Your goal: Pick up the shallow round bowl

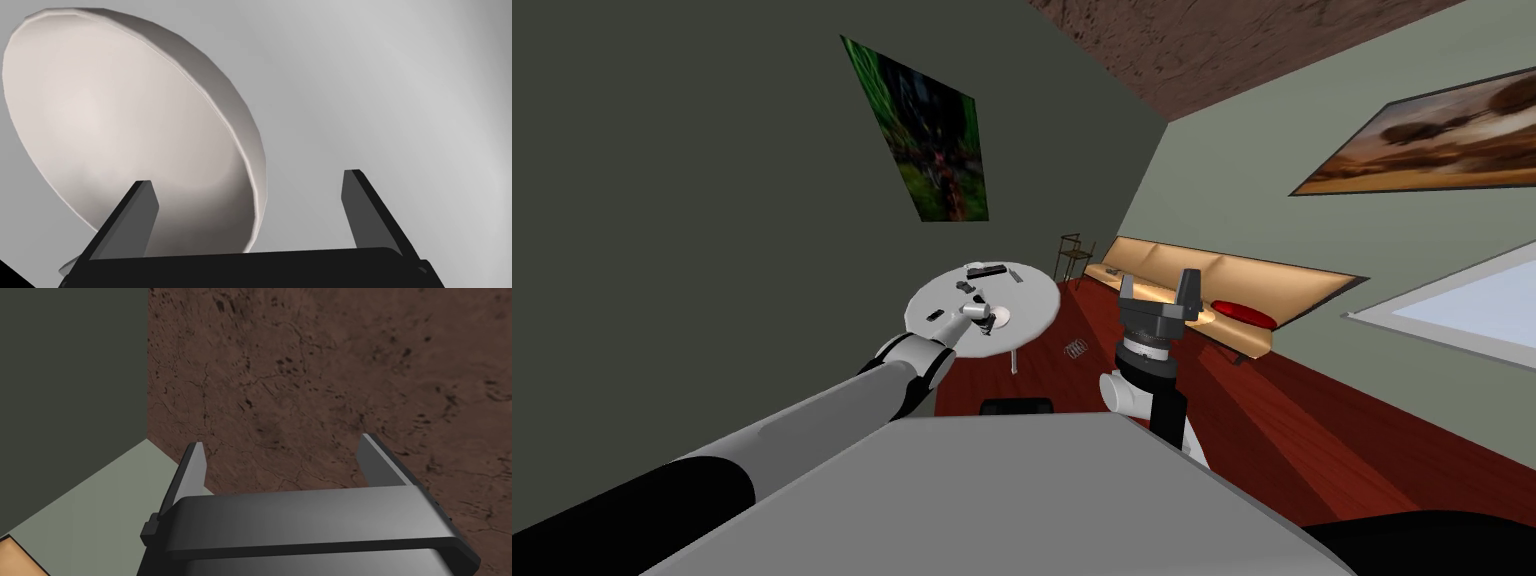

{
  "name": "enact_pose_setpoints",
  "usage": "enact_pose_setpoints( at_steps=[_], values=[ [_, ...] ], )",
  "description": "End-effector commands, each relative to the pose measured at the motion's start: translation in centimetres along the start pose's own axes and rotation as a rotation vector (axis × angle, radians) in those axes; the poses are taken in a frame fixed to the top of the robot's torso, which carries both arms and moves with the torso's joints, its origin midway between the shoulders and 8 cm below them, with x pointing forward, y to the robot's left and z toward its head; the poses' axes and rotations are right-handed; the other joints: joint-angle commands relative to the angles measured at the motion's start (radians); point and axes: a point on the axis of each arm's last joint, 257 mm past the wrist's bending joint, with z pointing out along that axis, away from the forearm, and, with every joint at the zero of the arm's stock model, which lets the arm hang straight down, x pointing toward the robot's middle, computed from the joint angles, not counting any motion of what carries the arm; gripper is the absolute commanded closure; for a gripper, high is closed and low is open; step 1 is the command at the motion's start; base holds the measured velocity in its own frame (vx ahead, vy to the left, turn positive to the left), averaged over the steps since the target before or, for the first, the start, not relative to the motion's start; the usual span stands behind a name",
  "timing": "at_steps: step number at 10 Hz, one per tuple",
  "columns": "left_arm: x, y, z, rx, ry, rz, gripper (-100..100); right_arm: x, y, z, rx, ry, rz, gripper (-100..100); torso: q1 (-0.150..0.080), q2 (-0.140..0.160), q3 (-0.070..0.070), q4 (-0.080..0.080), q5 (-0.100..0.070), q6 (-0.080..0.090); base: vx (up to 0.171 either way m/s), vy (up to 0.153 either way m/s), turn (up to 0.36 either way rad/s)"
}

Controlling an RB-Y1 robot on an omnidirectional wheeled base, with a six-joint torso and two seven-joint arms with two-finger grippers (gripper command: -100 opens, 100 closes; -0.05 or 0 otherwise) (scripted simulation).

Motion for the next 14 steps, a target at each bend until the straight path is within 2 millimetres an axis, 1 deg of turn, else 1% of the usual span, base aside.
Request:
enact_pose_setpoints(
  at_steps=[1,2,3,4,5,6,7,8,11,13,14],
  values=[
    [-3.2,1.4,0.1,-0.005,-0.006,-0.029,-100,0.0,0.0,0.0,0.000,0.000,0.000,0,0.000,0.000,0.000,0.000,0.000,0.000,-0.007,-0.096,-0.247],
    [-5.2,2.4,0.2,-0.008,-0.006,-0.050,-100,0.0,0.0,0.0,0.000,0.000,0.000,0,-0.003,0.001,0.001,0.000,-0.001,0.000,-0.029,-0.136,-0.241],
    [-5.8,3.6,0.5,-0.034,-0.013,-0.062,-100,0.0,0.0,0.0,0.000,0.000,0.000,0,-0.006,0.003,0.001,0.001,-0.001,0.001,-0.015,-0.101,-0.068],
    [-6.0,4.8,1.0,-0.061,-0.015,-0.073,-100,0.0,0.0,0.0,0.000,0.000,0.000,0,-0.005,0.002,0.002,0.001,-0.001,0.000,-0.002,-0.036,0.018],
    [-5.7,3.1,0.4,-0.024,-0.012,-0.058,-100,0.0,0.0,0.0,0.000,0.000,0.000,0,-0.001,0.002,0.001,0.001,0.000,-0.001,-0.003,0.001,0.017],
    [-5.7,3.1,0.4,-0.023,-0.012,-0.058,-100,0.0,0.0,0.0,0.000,0.000,0.000,0,0.001,0.002,0.001,0.001,0.000,0.000,-0.001,0.015,-0.005],
    [-5.5,2.4,0.1,-0.007,-0.011,-0.051,-100,0.0,0.0,0.0,0.000,0.000,0.000,0,0.003,0.002,0.001,0.001,0.000,0.000,0.000,0.012,-0.002],
    [-7.8,3.4,0.0,-0.008,-0.018,-0.073,-100,0.0,0.0,0.0,0.000,0.000,0.000,0,0.003,0.002,0.001,0.001,0.000,0.000,-0.007,-0.042,-0.190],
    [-14.5,6.7,-0.8,-0.004,-0.043,-0.134,-100,0.0,0.0,0.0,0.000,0.000,0.000,0,-0.006,0.002,0.001,0.001,-0.001,0.000,-0.005,-0.124,-0.227],
    [-14.5,6.4,-0.9,0.001,-0.044,-0.132,-100,0.0,0.0,0.0,0.000,0.000,0.000,0,-0.004,0.002,0.001,0.001,-0.001,0.000,-0.001,-0.061,-0.013],
    [-16.8,7.8,-1.3,0.000,-0.055,-0.154,-100,0.0,0.0,0.0,0.000,0.000,0.000,0,-0.001,0.002,0.001,0.001,-0.001,0.000,0.001,-0.044,-0.178]
  ],
)
